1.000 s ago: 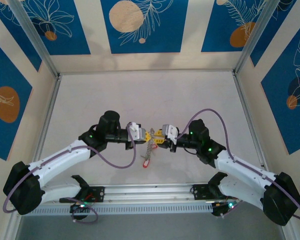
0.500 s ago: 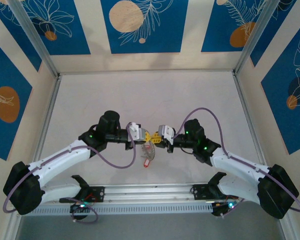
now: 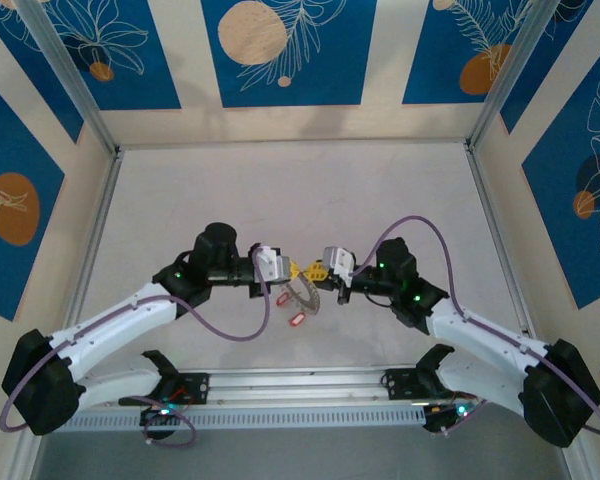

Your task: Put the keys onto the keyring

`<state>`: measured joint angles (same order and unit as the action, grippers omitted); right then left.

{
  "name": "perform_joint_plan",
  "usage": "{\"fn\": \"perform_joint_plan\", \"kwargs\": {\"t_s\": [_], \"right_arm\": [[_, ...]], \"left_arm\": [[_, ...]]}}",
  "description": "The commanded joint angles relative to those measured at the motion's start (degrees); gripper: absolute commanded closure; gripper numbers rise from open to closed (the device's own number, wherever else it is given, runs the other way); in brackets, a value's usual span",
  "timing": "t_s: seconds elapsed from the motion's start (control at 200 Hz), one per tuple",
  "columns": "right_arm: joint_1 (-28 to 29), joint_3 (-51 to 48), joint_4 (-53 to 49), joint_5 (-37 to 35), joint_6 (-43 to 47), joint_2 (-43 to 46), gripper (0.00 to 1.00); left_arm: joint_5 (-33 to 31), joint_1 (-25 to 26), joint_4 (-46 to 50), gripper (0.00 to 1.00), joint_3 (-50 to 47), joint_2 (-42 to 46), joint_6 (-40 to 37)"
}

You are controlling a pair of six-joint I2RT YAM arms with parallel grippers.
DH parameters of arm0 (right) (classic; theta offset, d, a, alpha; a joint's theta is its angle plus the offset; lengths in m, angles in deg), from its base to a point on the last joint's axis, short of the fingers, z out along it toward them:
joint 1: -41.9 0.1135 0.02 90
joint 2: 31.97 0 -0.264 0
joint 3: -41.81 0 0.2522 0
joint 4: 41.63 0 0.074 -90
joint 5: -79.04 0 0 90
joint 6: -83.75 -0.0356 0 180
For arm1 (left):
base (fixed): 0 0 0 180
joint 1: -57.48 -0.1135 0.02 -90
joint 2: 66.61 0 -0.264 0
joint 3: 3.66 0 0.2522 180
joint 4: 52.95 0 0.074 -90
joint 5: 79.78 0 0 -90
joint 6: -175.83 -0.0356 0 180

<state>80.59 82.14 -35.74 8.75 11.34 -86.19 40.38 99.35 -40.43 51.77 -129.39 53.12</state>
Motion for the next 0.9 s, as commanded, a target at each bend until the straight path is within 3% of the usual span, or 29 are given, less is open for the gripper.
{"fn": "perform_joint_plan", "kwargs": {"t_s": [0.0, 0.31, 0.37, 0.425, 0.705, 0.895], "right_arm": [[-1.97, -1.56, 0.35, 0.44, -0.93, 4.70, 1.00], [-3.36, -1.73, 0.69, 3.84, -2.44, 4.40, 1.00], [-3.37, -2.80, 2.34, 3.25, -2.59, 3.89, 0.86], [-3.37, -2.79, 2.49, 3.39, -2.31, 3.11, 0.82], [-1.70, 0.44, -1.60, 2.93, 1.51, 1.13, 0.71], [-1.44, 1.29, -2.19, 3.56, 2.29, -0.17, 0.71]], "left_arm": [[-8.36, -0.82, 2.70, 1.00, 1.25, -0.17, -1.00], [-3.11, -0.82, -1.29, 1.00, 0.03, -0.51, 0.05], [-1.51, -0.87, -1.62, 1.00, -0.05, -0.41, -0.32], [-0.19, -0.87, -0.96, 1.00, 0.23, -0.47, -0.59], [5.79, -0.82, 0.34, 1.00, 1.07, -1.67, -2.41], [6.85, -0.82, 1.28, 1.00, 1.44, -1.72, -3.06]]}}
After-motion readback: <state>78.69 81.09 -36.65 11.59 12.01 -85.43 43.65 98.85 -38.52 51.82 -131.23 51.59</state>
